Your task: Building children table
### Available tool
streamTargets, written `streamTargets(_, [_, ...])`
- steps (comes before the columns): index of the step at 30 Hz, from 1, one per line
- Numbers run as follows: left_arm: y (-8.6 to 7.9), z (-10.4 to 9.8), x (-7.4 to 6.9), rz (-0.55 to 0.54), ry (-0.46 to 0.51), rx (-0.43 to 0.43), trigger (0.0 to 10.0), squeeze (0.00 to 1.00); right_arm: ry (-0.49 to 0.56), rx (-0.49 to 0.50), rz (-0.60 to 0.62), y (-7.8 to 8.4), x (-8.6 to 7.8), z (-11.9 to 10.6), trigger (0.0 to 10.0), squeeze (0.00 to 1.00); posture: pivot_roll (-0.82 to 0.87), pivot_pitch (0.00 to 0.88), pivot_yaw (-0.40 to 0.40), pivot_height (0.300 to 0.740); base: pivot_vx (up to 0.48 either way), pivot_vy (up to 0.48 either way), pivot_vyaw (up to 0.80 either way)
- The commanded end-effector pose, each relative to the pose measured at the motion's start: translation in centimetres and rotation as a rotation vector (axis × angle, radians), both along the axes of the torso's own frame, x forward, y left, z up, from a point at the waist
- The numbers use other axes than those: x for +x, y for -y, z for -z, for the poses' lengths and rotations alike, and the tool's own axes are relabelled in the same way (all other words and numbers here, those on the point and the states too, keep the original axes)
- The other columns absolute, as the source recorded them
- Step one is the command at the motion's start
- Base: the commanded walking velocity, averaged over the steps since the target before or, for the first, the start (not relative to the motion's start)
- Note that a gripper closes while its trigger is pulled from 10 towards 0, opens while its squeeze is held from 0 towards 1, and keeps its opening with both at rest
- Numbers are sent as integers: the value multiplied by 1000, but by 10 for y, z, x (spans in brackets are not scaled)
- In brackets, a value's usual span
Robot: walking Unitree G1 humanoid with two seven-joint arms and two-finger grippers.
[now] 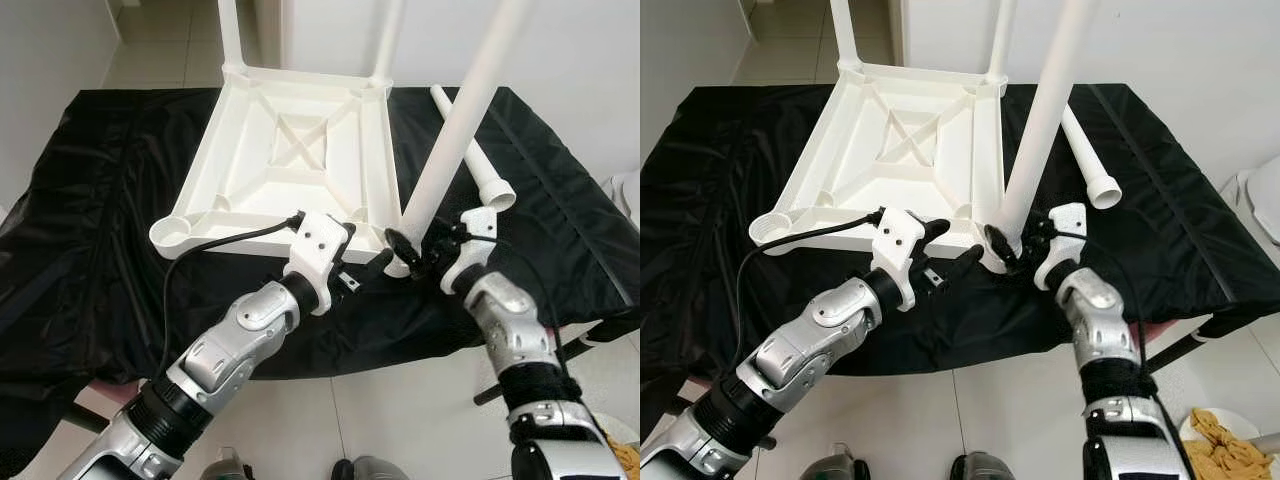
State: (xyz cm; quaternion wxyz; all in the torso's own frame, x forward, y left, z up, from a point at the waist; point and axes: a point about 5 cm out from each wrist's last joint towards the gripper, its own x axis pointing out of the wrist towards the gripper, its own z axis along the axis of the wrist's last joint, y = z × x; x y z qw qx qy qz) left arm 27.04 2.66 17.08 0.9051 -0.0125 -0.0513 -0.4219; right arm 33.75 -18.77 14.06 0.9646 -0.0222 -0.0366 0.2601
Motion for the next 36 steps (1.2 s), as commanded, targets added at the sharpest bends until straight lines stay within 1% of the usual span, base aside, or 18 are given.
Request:
streamTargets(1, [6, -1, -9, 263, 34, 36, 10000, 0, -7, -19, -29, 3, 3, 1, 10000, 0, -11, 39, -23, 740, 0, 0, 0])
streamTargets(3, [6, -1, -9, 261, 35, 37, 10000, 0, -6, -25, -42, 6, 8, -2, 10000, 0, -8, 35, -23, 740, 0, 0, 0])
streamTargets(8, [6, -1, -9, 260, 36, 37, 10000, 0, -1, -30, -68, 8, 12, -5, 10000, 0, -8, 32, -23, 740, 0, 0, 0])
streamTargets(9, [6, -1, -9, 261, 37, 36, 10000, 0, -1, -36, -79, 8, 13, -4, 4353, 0, -8, 32, -23, 740, 0, 0, 0])
streamTargets(11, [6, -1, -9, 262, 37, 36, 10000, 0, -1, -41, -85, 8, 14, -4, 4353, 0, -8, 32, -23, 740, 0, 0, 0])
streamTargets(12, [6, -1, -9, 263, 37, 36, 10000, 0, -11, -44, -100, 8, 14, -2, 0, 0, -8, 29, -22, 740, 0, 0, 0])
streamTargets(16, [6, -2, -9, 265, 38, 37, 10000, 0, -23, -54, -129, 8, 14, 1, 0, 0, -8, 29, -22, 740, 0, 0, 0])
streamTargets(20, [6, -1, -10, 267, 37, 38, 10000, 0, -52, -58, -177, 8, 8, 11, 0, 0, -8, 23, -21, 740, 0, 0, 0])
streamTargets(23, [7, -1, -10, 270, 36, 39, 10000, 0, -51, -60, -182, 8, 6, 12, 0, 0, -10, 19, -21, 740, 0, 0, 0])
streamTargets(24, [7, -1, -10, 271, 37, 39, 10000, 0, -52, -59, -176, 9, 6, 13, 2078, 0, -10, 19, -21, 740, 0, 0, 0])
streamTargets(25, [7, -1, -10, 272, 37, 39, 10000, 0, -52, -59, -170, 10, 6, 13, 2078, 0, -10, 19, -21, 740, 0, 0, 0])
streamTargets(26, [7, -1, -10, 273, 37, 39, 10000, 0, -50, -53, -161, 11, 6, 12, 10000, 0, -10, 18, -21, 740, 0, 0, 0])
streamTargets(31, [7, 0, -12, 278, 34, 38, 10000, 0, -40, -18, -133, 15, 4, 10, 10000, 0, -14, 18, -21, 740, 0, 0, 0])
streamTargets(36, [8, 1, -13, 280, 32, 37, 10000, 0, -18, 0, -108, 13, 2, 6, 10000, 0, -16, 24, -23, 740, 0, 0, 0])
